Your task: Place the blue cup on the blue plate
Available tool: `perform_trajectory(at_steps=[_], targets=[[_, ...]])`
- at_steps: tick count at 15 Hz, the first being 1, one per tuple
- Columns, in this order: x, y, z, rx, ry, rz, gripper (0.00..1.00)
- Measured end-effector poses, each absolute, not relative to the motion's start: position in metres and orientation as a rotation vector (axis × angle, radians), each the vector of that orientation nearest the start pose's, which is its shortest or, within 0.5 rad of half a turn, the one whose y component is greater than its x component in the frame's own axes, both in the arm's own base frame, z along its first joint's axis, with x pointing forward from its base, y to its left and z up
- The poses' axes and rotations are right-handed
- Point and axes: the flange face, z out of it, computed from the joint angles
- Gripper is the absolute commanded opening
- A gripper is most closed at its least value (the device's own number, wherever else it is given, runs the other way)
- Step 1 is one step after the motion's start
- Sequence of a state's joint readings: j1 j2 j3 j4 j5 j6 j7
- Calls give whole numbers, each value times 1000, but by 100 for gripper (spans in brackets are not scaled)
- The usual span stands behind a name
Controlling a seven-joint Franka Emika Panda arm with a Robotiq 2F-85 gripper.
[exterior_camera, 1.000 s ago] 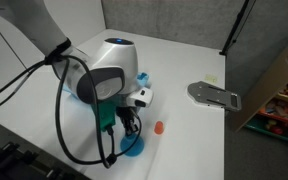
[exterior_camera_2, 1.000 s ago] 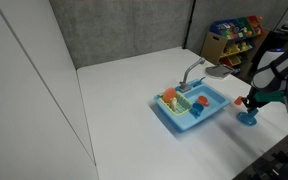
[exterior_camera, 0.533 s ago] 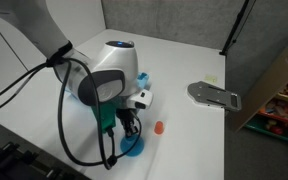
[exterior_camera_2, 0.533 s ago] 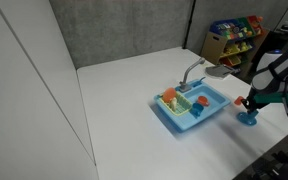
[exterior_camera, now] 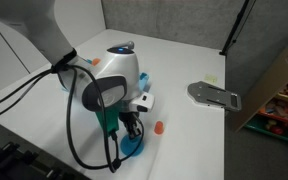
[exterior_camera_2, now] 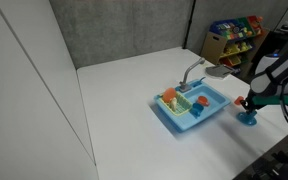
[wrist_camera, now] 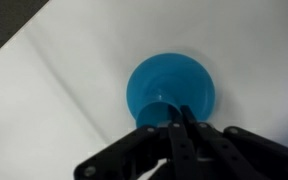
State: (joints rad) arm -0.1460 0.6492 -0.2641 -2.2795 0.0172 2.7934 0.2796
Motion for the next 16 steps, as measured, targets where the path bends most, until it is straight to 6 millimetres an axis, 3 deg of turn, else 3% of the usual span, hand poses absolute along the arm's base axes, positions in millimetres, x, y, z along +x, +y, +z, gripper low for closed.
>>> perform_trajectory(at_steps=[5, 6, 7, 9, 16], targets=[[448, -215, 64, -3111, 1069, 201, 4], [448, -215, 62, -3112, 1069, 205, 31], [447, -215, 61, -3112, 1068, 209, 32], [447, -215, 61, -3113, 1068, 208, 45], [449, -218, 69, -3125, 1071, 192, 99]])
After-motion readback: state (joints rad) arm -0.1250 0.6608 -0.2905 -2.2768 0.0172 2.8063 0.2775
